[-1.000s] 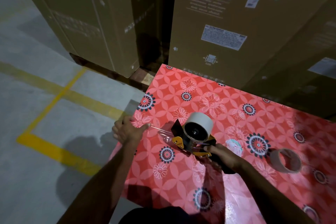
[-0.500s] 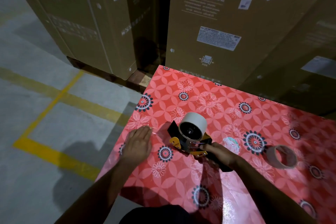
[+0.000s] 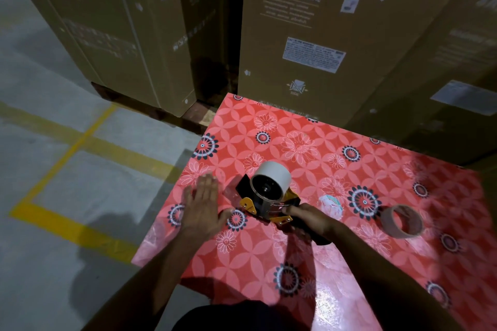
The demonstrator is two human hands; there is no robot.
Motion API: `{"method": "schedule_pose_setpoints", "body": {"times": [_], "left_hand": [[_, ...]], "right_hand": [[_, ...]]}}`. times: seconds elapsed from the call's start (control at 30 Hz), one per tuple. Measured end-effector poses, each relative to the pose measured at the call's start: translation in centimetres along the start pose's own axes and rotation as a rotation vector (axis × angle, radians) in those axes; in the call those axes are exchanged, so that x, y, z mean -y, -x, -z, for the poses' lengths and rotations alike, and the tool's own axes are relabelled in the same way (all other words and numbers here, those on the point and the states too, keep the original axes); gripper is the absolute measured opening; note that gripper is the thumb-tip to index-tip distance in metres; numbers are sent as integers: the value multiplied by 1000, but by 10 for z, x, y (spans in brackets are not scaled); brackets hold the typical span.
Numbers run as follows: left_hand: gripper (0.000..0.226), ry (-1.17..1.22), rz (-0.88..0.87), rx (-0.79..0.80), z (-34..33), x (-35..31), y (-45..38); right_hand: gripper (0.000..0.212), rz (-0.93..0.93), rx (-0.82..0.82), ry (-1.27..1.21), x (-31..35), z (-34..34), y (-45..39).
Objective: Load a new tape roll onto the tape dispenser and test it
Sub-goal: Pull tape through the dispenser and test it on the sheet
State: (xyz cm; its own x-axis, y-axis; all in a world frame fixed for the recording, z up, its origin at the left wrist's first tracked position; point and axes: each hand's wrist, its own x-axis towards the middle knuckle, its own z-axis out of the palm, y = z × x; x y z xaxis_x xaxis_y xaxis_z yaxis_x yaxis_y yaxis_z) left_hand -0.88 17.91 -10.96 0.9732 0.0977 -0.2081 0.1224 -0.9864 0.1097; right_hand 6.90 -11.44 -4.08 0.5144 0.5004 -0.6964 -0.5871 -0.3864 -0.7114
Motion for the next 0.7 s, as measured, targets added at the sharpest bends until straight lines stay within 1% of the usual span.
{"method": "schedule_pose_setpoints", "body": {"times": [0.07,0.1,0.17,0.27,0.3,0.33,0.4,0.43,0.47,0.53,0.63,0.7], "left_hand": [[89,-1,-128,16,-6,5,0],[89,1,-155,37,-9,7,1],[91,16,-154,47,-9,7,2],[95,28,-153,41,-7,4,4],[95,31,-156,34,-8,4,4],[95,34,-158,30,-8,4,4],[95,25,-155,38,-7,4,4],[95,16,-149,34,-6,3,4],[94,15,-147,30,-5,-2,3],[91,59,-185,36,-4,-15,2],[90,138,-239,63,-11,-28,3],[94,149,-244,40,-14,-27,3]], "right_hand": [[60,-11,-3,13,-2,2,-2],[61,-17,-6,28,-4,4,-4],[68,-33,17,65,-7,10,-7],[90,-37,32,81,-19,23,-11],[90,-56,21,75,-14,20,-2],[83,-70,20,75,-8,18,8],[54,-82,17,74,-3,22,25],[47,-75,15,63,-6,27,32],[49,-71,16,48,-10,33,38],[64,-50,-5,42,-20,42,38],[57,-67,-13,63,-21,40,37],[58,-71,-20,74,-20,46,44]]}}
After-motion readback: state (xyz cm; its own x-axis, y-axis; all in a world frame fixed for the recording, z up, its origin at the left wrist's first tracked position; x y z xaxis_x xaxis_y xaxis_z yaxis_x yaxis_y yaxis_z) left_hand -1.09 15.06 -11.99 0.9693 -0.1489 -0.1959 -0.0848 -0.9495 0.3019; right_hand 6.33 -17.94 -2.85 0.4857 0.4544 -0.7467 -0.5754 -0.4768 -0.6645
